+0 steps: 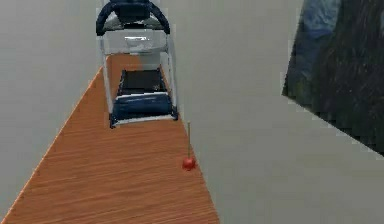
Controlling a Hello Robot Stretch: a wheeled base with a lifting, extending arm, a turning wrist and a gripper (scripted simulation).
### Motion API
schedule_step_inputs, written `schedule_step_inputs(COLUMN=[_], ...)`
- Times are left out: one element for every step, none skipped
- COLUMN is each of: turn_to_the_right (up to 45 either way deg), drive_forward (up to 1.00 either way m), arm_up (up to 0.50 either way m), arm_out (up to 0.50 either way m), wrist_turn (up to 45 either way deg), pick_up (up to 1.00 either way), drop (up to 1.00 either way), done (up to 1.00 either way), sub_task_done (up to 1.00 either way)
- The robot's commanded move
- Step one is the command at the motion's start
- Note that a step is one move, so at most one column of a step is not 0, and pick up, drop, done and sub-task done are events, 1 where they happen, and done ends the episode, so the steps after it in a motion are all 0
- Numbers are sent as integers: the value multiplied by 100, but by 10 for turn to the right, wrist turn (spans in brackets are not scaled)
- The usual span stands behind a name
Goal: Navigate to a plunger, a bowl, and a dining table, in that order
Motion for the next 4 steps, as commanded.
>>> schedule_step_inputs(turn_to_the_right=[-60, 0, 0, 450], drive_forward=[0, 60, 0, 0], arm_up=[0, 0, 0, 0], arm_out=[0, 0, 0, 0], wrist_turn=[0, 0, 0, 0], pick_up=[0, 0, 0, 0], drop=[0, 0, 0, 0], done=[0, 0, 0, 0], sub_task_done=[0, 0, 100, 0])
